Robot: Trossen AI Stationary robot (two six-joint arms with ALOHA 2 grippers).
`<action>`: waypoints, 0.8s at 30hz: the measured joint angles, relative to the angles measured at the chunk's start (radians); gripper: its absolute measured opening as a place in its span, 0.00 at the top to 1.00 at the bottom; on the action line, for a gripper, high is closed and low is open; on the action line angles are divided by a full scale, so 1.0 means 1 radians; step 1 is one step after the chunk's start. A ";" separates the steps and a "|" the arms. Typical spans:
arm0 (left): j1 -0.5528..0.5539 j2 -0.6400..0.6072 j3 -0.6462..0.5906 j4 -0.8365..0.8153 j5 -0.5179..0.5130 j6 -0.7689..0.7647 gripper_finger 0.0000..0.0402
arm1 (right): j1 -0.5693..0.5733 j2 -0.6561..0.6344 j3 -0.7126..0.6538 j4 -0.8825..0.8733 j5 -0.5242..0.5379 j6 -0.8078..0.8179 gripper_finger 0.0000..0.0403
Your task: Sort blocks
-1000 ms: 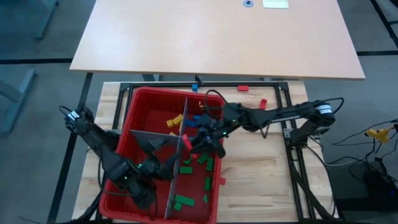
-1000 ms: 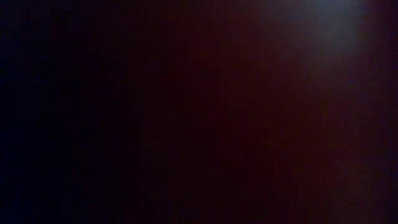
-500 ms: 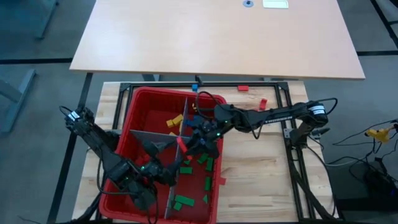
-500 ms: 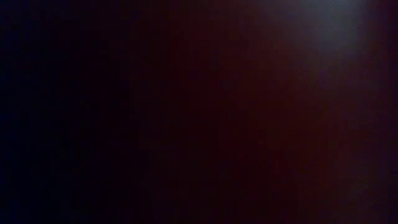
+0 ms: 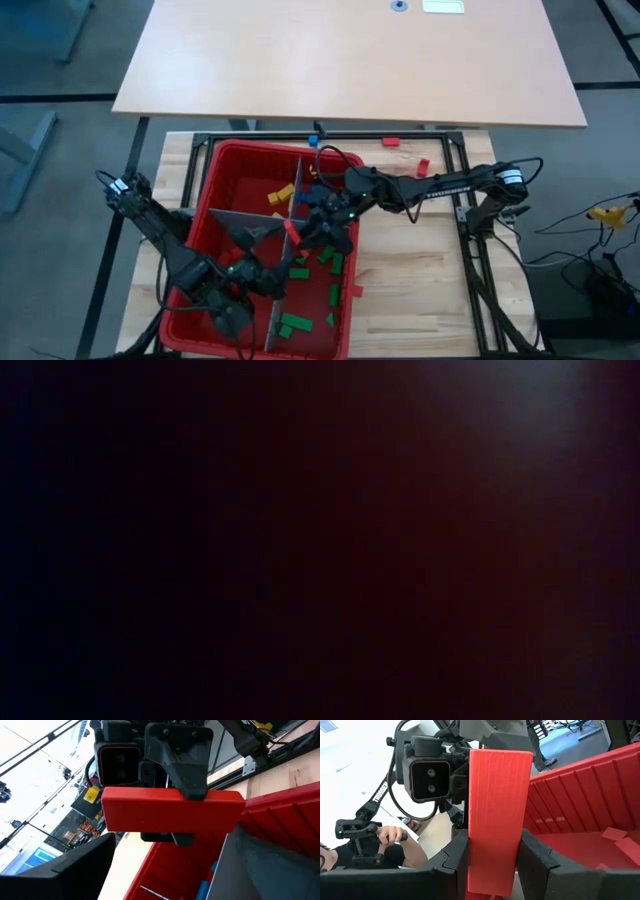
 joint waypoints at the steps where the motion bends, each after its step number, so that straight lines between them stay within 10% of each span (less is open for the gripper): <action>1: 0.000 0.000 0.000 0.001 0.000 0.000 0.01 | 0.000 0.000 0.000 0.000 0.000 0.000 0.73; 24: -0.045 -0.125 0.000 0.004 0.113 -0.539 0.01 | 0.036 0.000 -0.002 -0.179 0.065 -0.389 0.73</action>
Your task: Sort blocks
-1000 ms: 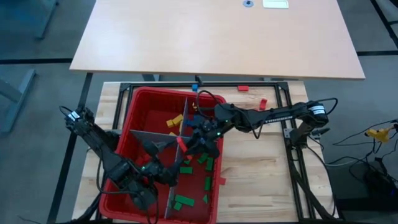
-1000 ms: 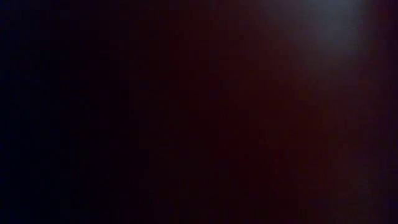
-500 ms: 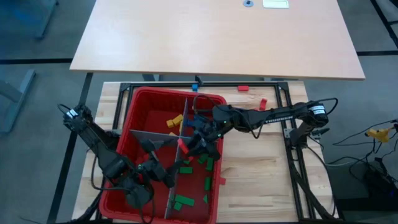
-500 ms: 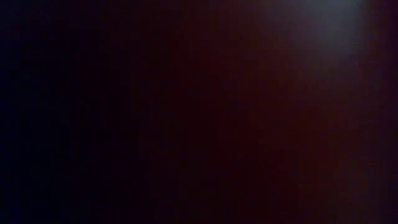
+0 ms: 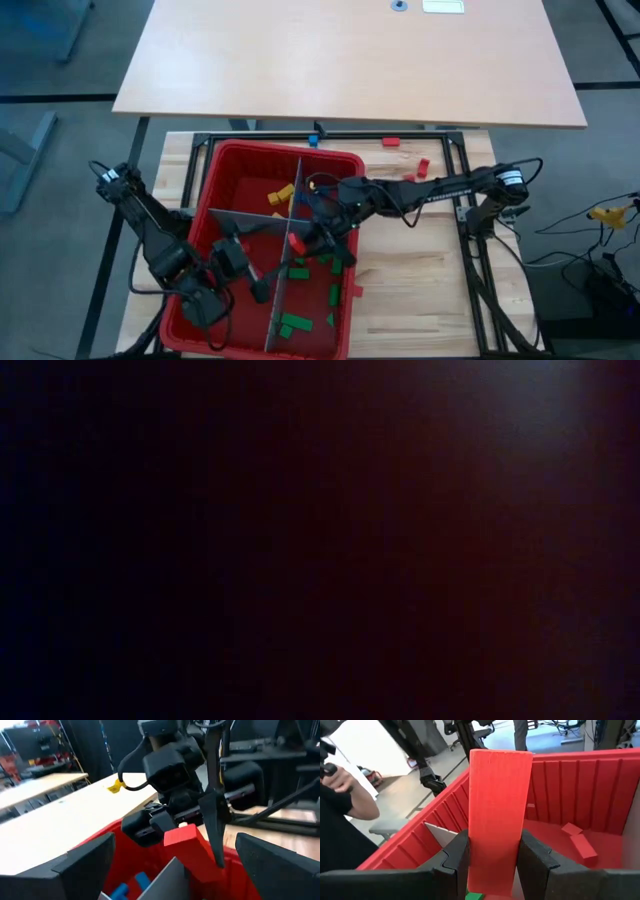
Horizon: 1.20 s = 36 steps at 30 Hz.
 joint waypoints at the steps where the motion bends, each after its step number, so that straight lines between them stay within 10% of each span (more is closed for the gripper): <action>1: 0.000 0.000 0.000 0.000 0.001 -0.016 0.01 | 0.003 0.000 0.000 0.000 0.001 -0.015 0.73; 14: 0.000 0.006 -0.060 0.120 0.030 -0.059 0.03 | 0.032 -0.024 0.000 0.002 0.055 -0.110 0.73; 26: 0.038 -0.002 -0.292 1.002 0.260 0.539 0.03 | 0.037 -0.028 0.000 0.003 0.053 -0.109 0.73; 36: 0.097 -0.036 -0.361 1.024 0.279 0.483 0.03 | 0.041 -0.028 -0.001 0.002 0.074 -0.099 0.73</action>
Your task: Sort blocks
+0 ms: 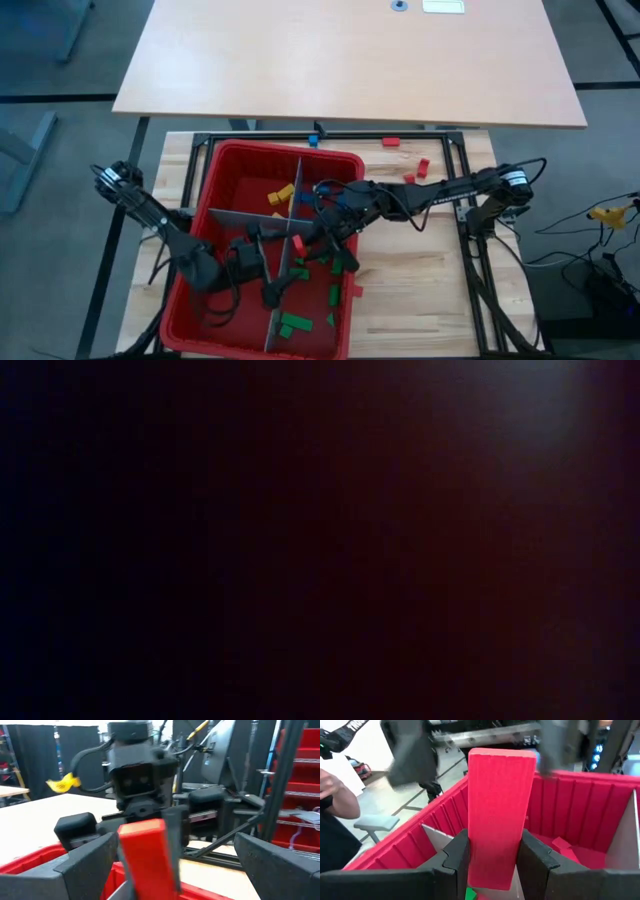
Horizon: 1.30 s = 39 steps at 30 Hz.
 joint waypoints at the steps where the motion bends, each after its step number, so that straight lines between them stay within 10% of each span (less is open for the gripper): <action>1: 0.006 0.000 -0.001 -0.001 -0.001 -0.001 0.03 | 0.001 0.000 0.000 0.006 0.000 -0.001 0.73; 13: 0.047 -0.007 -0.001 -0.009 0.000 0.004 0.09 | 0.007 0.000 0.000 0.000 0.003 -0.003 0.73; 27: 0.069 -0.008 -0.005 -0.046 0.122 -0.062 0.72 | 0.008 -0.001 0.001 0.000 0.004 -0.021 0.73; 39: 0.068 -0.040 -0.005 -0.147 0.141 -0.074 0.72 | 0.006 -0.002 0.002 -0.007 0.014 0.011 0.70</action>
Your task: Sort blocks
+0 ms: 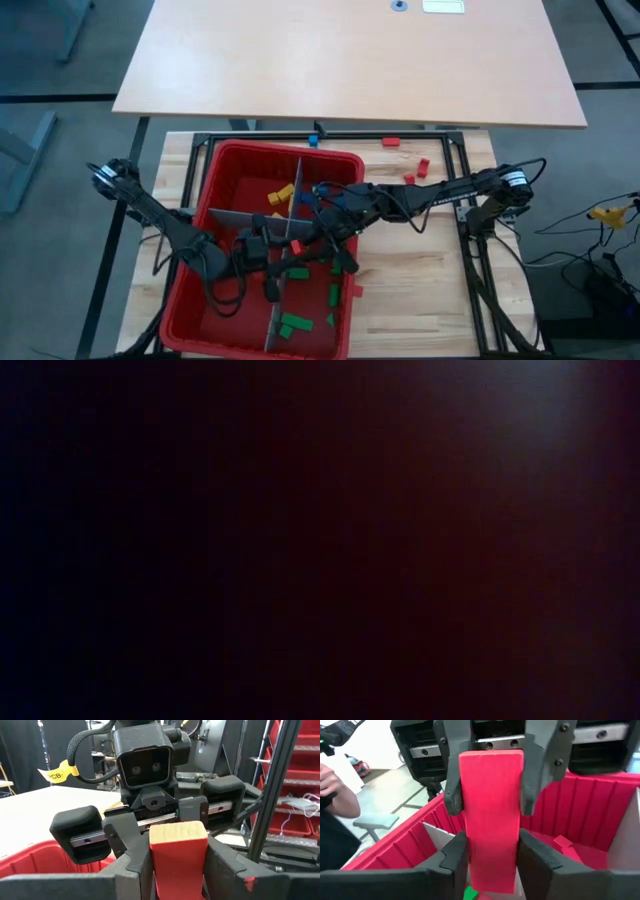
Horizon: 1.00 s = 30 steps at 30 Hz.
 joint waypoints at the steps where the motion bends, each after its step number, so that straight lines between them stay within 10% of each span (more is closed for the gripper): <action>1: -0.003 -0.016 0.000 -0.039 0.006 -0.005 0.72 | 0.000 0.000 0.000 -0.002 0.003 0.017 0.67; 10: -0.104 -0.191 -0.002 -0.472 -0.091 -0.250 0.72 | 0.002 -0.006 0.061 -0.162 -0.025 0.044 0.44; 24: -0.284 -0.270 -0.001 -1.175 -0.070 -0.929 0.72 | 0.012 -0.067 0.080 -0.621 -0.009 0.080 0.54; 30: -0.292 -0.241 -0.002 -1.192 -0.062 -0.875 0.38 | 0.055 -0.070 0.060 -0.814 0.070 0.131 0.57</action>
